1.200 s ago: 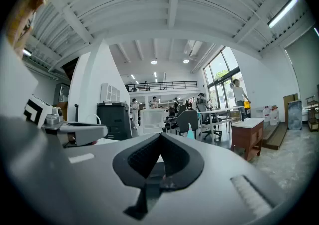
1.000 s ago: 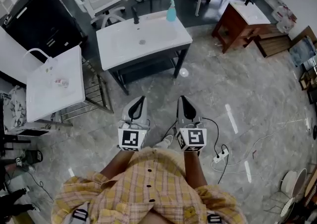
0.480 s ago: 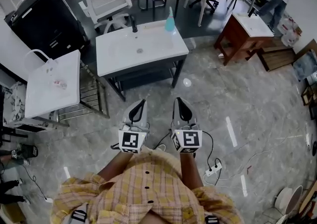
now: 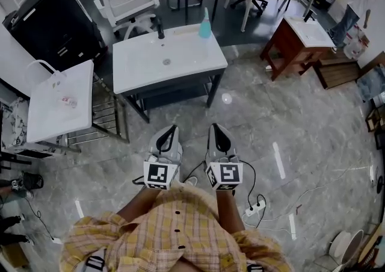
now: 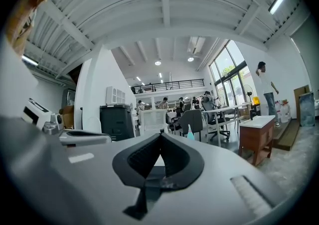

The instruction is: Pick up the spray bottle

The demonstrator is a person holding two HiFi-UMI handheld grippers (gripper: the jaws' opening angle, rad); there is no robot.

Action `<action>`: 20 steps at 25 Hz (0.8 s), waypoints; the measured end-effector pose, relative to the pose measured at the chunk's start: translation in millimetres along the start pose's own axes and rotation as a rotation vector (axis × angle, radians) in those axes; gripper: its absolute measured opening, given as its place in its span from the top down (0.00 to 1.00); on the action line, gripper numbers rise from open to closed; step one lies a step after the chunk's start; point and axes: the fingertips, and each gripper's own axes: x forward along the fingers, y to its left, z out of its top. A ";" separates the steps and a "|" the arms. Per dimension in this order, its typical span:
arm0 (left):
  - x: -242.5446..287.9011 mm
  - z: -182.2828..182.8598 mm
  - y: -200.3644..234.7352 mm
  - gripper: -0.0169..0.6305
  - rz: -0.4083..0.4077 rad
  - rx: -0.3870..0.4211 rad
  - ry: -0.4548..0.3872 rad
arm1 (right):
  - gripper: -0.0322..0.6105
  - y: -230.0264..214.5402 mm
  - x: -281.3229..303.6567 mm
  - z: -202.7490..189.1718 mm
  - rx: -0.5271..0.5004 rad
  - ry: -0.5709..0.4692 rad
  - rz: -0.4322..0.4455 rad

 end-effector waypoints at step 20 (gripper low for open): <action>138.4 3.1 77.2 0.98 0.010 -0.035 -0.020 | 0.95 -48.0 152.3 6.9 -0.027 0.015 0.021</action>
